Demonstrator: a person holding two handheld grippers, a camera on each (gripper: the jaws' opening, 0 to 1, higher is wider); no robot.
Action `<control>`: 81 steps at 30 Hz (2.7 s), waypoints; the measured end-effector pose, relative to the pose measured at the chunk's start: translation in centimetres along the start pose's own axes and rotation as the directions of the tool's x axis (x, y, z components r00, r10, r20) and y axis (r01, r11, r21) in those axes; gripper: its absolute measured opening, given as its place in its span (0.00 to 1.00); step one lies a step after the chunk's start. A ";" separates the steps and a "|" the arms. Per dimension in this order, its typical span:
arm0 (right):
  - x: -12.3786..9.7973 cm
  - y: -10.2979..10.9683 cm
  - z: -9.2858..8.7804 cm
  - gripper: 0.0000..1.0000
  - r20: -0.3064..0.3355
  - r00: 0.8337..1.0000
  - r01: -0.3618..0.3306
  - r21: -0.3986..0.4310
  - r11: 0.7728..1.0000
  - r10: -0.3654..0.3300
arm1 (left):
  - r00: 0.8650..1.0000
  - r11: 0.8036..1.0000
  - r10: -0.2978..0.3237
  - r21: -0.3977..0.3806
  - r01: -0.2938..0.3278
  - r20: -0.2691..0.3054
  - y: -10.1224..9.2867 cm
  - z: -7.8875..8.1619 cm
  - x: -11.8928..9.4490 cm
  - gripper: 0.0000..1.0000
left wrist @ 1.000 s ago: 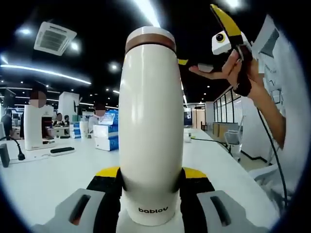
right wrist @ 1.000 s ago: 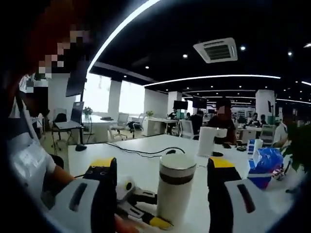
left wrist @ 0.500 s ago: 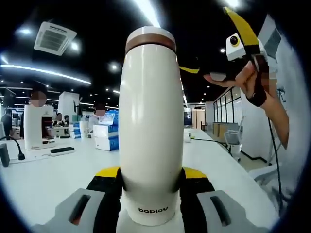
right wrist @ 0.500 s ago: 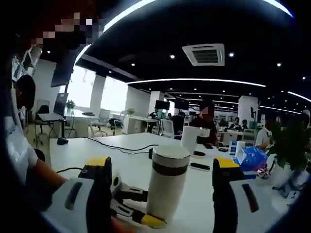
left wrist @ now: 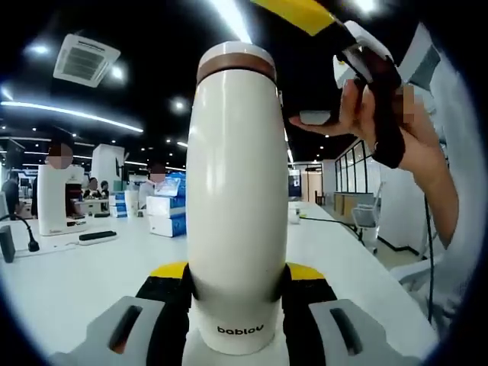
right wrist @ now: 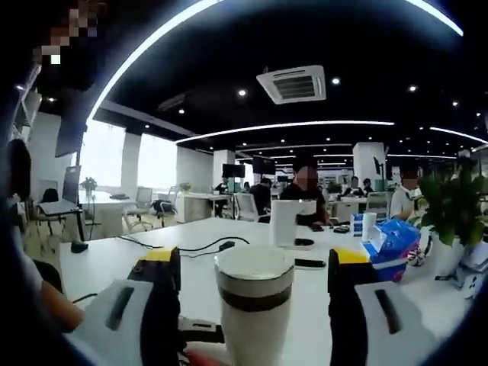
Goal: Grasp the water cup twist off the cup lid place the cup lid on the table
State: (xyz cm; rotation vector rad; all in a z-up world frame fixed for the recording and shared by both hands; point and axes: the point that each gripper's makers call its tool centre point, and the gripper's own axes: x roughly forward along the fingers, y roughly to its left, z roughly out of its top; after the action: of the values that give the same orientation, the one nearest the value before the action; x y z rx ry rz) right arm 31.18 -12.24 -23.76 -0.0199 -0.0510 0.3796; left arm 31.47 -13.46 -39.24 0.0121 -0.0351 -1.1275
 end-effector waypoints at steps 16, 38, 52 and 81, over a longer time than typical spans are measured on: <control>0.5 0.0 -0.8 0.46 -0.075 0.995 -0.061 -0.019 0.998 0.059 | 1.000 1.000 0.000 0.004 0.000 0.001 0.0 0.0 0.0 0.48; 0.5 1.5 -1.3 0.46 -0.179 0.818 -0.557 -0.009 0.830 0.547 | 1.000 1.000 -0.001 0.000 0.001 0.001 -0.2 -0.1 -0.1 0.48; 0.0 1.9 -1.5 0.45 -0.269 0.697 -0.699 -0.048 0.713 0.665 | 1.000 1.000 -0.003 0.006 0.003 0.003 -0.2 0.0 -0.1 0.48; -0.4 2.2 -1.2 0.46 -0.188 0.404 -0.910 0.014 0.414 0.895 | 1.000 1.000 0.001 0.007 -0.001 0.006 -0.2 0.1 0.1 0.48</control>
State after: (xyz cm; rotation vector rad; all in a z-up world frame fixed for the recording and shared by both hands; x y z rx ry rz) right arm 30.03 -10.39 -25.01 -0.1810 0.1261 1.5145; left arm 31.31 -13.63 -39.17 0.0147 -0.0439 -1.1267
